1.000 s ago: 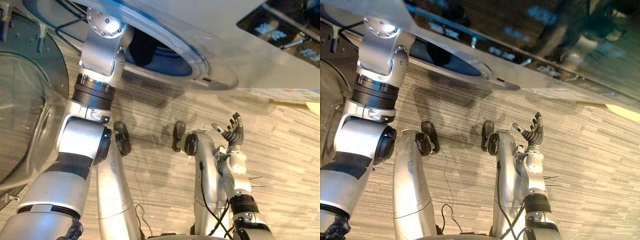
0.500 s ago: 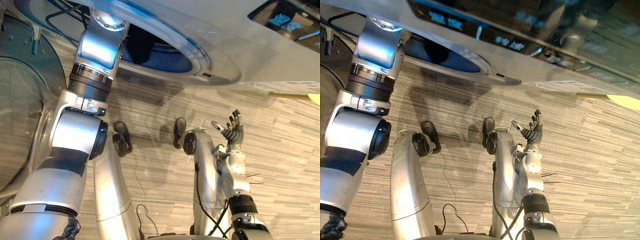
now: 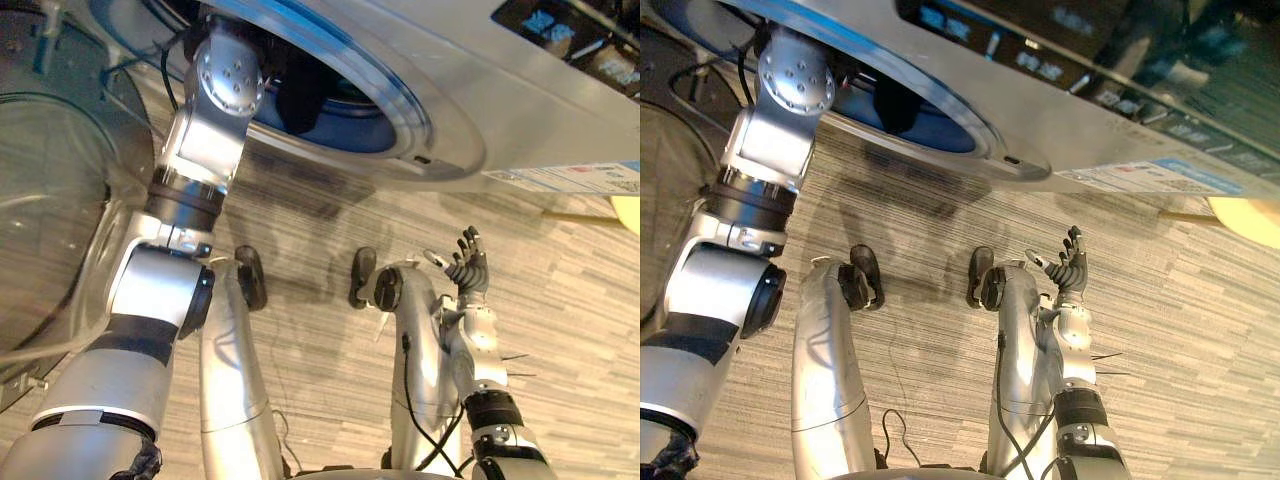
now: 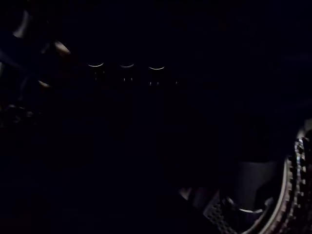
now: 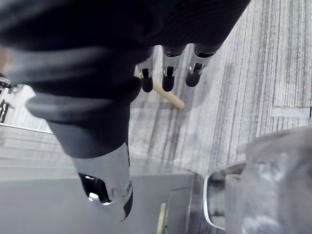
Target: Pick up the laundry basket with both hands and put the clothes into the washing machine.
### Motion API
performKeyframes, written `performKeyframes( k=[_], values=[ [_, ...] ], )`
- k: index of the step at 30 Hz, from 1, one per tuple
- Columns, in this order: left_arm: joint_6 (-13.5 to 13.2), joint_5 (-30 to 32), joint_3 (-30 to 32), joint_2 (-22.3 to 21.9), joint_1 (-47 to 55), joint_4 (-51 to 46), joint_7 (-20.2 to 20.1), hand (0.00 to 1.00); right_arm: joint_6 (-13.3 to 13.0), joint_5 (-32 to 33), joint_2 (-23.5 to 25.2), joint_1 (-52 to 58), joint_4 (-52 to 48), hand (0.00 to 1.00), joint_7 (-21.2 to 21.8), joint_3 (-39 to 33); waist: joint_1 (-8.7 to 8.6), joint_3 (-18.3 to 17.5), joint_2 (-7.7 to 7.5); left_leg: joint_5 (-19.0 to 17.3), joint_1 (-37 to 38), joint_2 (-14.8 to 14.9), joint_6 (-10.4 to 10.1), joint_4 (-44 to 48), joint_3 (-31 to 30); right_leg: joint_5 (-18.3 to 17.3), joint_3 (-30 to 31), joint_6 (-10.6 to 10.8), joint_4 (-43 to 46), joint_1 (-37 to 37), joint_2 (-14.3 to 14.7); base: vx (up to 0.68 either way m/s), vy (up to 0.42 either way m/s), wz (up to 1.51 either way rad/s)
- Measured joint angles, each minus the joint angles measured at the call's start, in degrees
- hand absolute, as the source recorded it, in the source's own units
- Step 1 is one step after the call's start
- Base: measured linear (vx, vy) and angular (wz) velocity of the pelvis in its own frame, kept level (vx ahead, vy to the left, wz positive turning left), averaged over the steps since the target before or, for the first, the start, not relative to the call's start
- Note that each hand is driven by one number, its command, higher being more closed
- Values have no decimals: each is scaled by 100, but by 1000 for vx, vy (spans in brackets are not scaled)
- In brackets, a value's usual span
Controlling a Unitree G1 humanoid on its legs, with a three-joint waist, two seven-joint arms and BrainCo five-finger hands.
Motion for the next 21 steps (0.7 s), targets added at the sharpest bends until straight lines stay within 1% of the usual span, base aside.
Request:
performKeyframes(
  k=[2, 7, 9, 11, 13, 16, 18, 19, 21],
  values=[
    [36, 19, 113, -12, 192, -7, -18, 0, 85, -20, 3, 6, 2, 0, 1, 34, -3, -23, 37, 65, 83, -35, -16, -148, -15, -2, -87, -12, -116, 124, -49, 17, -26, 23],
    [59, -33, 261, -19, 421, -250, -111, 0, 94, -114, -5, -3, 5, 0, 9, 81, -8, -32, 35, 157, 122, -113, -73, -331, -46, -25, -155, -60, -188, 163, -113, 20, -10, 11],
    [44, -219, 466, -112, 570, -350, -101, 0, 91, -162, -11, -6, 27, 0, 4, 80, -19, -32, 36, 167, 123, -113, -82, -360, -58, -27, -184, -64, -204, 162, -118, 36, -4, 3],
    [-73, -503, 682, -235, 819, -420, -84, 0, 95, -168, -18, -26, 108, 0, -4, 75, -7, -35, 38, 167, 123, -109, -83, -377, -75, -44, -211, -95, -209, 167, -118, 0, 0, 0],
    [-81, -700, 826, -336, 1024, -421, -82, 0, 95, -182, -14, -37, 177, 0, -7, 16, -5, -56, 45, 167, 123, -108, -84, -384, -81, -51, -219, -104, -209, 168, -119, 0, 0, 0],
    [-96, -996, 891, -640, 1658, -480, -13, 0, 110, -244, 1, -45, 377, 0, -23, -28, 15, -99, 81, 167, 239, -107, -84, -423, -74, -60, -221, -114, -242, 274, -119, 0, 0, 0],
    [-250, -1391, 890, -1101, 2523, -742, 9, 0, 217, -291, 14, -29, 617, 0, -37, -42, 42, -99, 82, 171, 581, -105, -92, -574, -66, -67, -222, -113, -366, 596, -120, 15, -32, 4],
    [-279, -1489, 877, -1244, 2766, -788, 7, 0, 238, -293, 18, -21, 701, 0, -39, -41, 57, -99, 82, 175, 711, -106, -99, -639, -52, -67, -224, -113, -428, 725, -120, 24, -47, 7],
    [-361, -1801, 807, -1815, 3806, -884, -43, 0, 388, -401, 145, 165, 948, 0, -32, -28, 165, -102, 92, 213, 1452, -128, -160, -1078, 1, -66, -276, -113, -803, 1443, -128, 38, -65, 15]
  ],
)
